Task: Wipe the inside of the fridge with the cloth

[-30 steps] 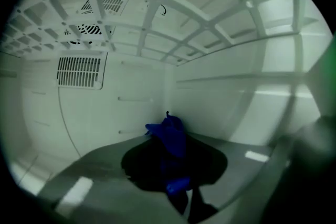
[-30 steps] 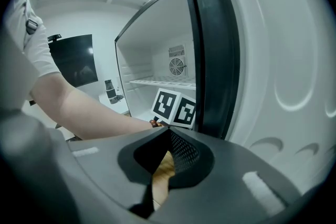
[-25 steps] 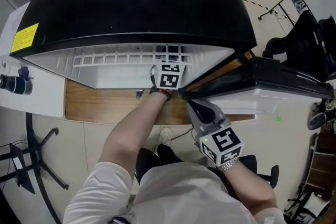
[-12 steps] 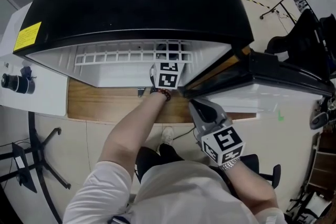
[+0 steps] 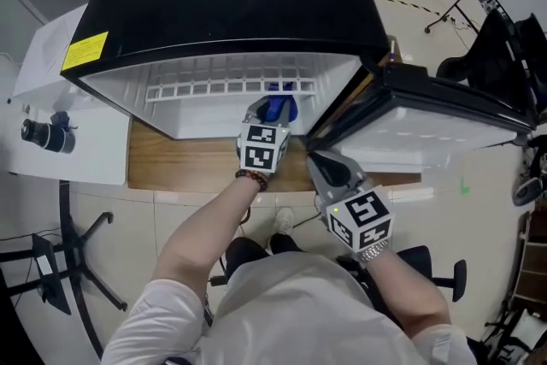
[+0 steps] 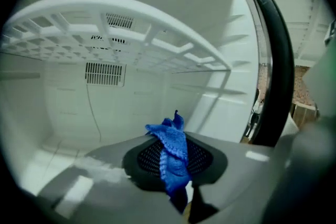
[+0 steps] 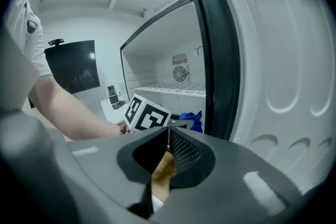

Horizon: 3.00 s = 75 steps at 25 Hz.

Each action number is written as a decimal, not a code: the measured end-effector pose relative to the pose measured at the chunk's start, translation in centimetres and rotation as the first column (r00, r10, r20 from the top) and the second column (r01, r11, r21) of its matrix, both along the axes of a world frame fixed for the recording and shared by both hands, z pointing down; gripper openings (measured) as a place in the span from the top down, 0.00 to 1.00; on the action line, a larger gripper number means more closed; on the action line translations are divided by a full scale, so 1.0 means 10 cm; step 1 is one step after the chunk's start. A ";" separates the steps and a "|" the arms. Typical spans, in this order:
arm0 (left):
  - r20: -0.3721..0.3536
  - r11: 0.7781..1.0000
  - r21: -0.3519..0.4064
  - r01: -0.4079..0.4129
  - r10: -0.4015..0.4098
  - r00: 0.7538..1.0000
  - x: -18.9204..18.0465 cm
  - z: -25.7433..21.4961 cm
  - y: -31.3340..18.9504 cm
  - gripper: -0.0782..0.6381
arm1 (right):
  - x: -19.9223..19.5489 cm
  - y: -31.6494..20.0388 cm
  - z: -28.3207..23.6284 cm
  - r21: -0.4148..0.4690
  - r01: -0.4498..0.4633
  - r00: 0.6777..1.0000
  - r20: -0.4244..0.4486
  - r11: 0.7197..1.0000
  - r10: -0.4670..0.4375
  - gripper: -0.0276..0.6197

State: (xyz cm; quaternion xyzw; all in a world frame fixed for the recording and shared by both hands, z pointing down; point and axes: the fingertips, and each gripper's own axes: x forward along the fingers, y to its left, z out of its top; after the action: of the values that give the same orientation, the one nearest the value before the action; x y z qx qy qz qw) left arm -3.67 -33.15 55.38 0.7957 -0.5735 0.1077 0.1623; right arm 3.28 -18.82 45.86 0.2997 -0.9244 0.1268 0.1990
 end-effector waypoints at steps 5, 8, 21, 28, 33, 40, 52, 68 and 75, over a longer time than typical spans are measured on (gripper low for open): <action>-0.036 0.997 0.000 -0.080 0.080 0.996 0.02 -0.24 0.41 0.80 | -0.12 0.12 0.02 -0.001 0.004 0.999 -0.034 1.000 -0.004 0.81; -0.060 0.991 -0.001 -0.134 0.134 0.989 -0.01 -0.41 0.66 0.80 | -0.20 0.20 0.11 -0.008 -0.005 0.997 -0.079 1.000 0.005 0.70; -0.190 0.929 -0.021 -0.370 0.360 0.913 -0.09 -0.98 1.53 0.80 | -0.66 0.36 0.22 -0.037 -0.022 0.997 -0.076 0.999 0.019 0.46; -0.203 0.880 -0.023 -0.475 0.461 0.864 0.01 -1.11 1.80 0.79 | -0.79 0.48 0.11 -0.023 -0.018 0.999 -0.039 1.000 0.017 0.46; -0.199 0.841 -0.023 -0.540 0.526 0.827 -0.08 -1.15 1.97 0.79 | -0.96 0.63 0.08 -0.036 -0.026 1.000 0.012 0.999 0.027 0.48; -0.213 0.762 -0.040 -0.646 0.625 0.751 0.23 -1.21 2.07 0.76 | -0.77 0.66 0.06 -0.012 -0.043 0.999 0.014 0.999 0.043 0.72; -0.220 0.862 0.074 -0.501 0.504 0.835 0.69 -1.49 1.81 0.67 | 0.41 0.33 -0.33 0.116 -0.246 0.969 0.021 0.962 0.245 0.78; -0.092 0.946 -0.231 -0.226 0.210 0.973 1.49 -0.39 1.34 0.61 | 1.00 -0.02 -1.66 0.396 -0.267 0.963 0.153 0.878 0.224 0.78; 0.033 0.936 -0.344 -0.074 0.091 0.995 1.48 0.06 1.16 0.60 | 0.92 -0.15 -1.75 0.411 -0.240 0.969 0.153 0.880 0.193 0.78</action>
State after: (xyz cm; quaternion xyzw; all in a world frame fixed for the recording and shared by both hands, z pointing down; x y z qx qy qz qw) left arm 11.11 -21.53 55.94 0.7759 -0.5161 0.2316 0.2793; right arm 12.43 -20.31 28.36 0.4301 -0.8997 -0.0406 0.0630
